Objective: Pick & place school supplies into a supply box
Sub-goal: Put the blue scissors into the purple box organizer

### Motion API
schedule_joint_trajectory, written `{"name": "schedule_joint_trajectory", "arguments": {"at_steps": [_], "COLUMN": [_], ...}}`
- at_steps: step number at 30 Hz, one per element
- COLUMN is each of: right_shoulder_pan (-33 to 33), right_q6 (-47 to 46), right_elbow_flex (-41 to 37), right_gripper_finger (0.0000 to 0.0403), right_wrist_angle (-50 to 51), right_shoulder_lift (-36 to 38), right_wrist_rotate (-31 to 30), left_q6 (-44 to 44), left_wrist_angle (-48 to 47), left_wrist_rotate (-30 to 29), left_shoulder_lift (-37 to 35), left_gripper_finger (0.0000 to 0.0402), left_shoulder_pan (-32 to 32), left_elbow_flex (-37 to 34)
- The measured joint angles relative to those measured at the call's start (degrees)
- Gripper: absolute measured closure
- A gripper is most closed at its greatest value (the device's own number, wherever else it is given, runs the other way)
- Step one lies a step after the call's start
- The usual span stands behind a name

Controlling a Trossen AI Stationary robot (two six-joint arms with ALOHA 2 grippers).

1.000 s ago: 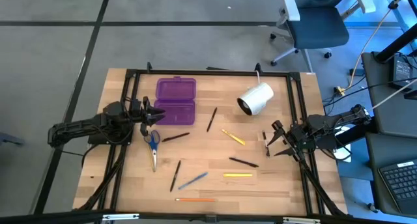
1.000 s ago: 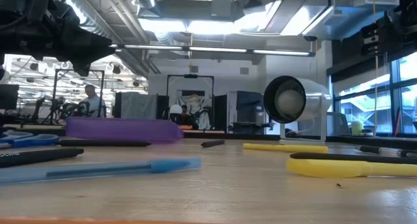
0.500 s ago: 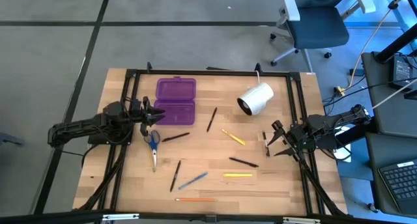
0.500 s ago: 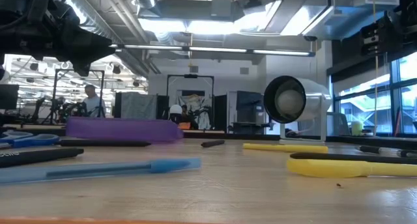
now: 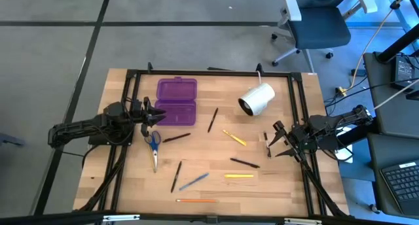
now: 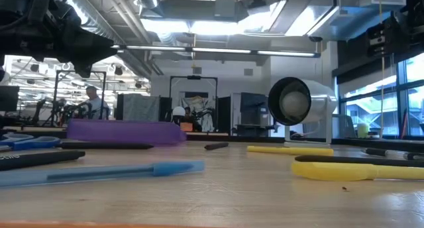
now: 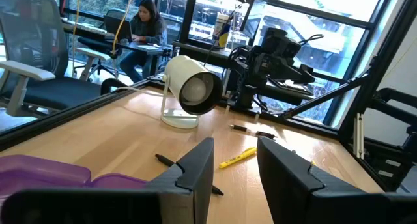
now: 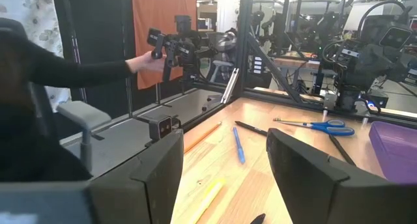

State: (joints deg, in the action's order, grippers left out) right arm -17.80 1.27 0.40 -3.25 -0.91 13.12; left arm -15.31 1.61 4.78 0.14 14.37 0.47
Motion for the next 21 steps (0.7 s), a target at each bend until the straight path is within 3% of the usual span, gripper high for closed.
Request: {"name": "schedule_joint_trajectory", "arguments": {"at_steps": [5, 15, 21], "right_shoulder_pan": [0.0, 0.0, 0.0], "right_q6": [-4.3, -4.1, -8.2], "right_elbow_flex": [0.0, 0.0, 0.0], "right_gripper_finger": [0.0178, 0.0178, 0.0178], "right_wrist_angle": [0.0, 0.0, 0.1], "right_shoulder_lift": [0.0, 0.0, 0.0], "right_wrist_rotate": [0.0, -0.3, -6.4], "left_q6": [0.0, 0.0, 1.5], "left_wrist_angle": [0.0, 0.2, 8.3], "left_wrist_rotate": [0.0, -0.6, 0.4], "left_shoulder_lift": [0.0, 0.0, 0.0], "left_gripper_finger": [0.029, 0.029, 0.029], "left_shoulder_pan": [0.0, 0.0, 0.0], "left_elbow_flex": [0.0, 0.0, 0.1]}}
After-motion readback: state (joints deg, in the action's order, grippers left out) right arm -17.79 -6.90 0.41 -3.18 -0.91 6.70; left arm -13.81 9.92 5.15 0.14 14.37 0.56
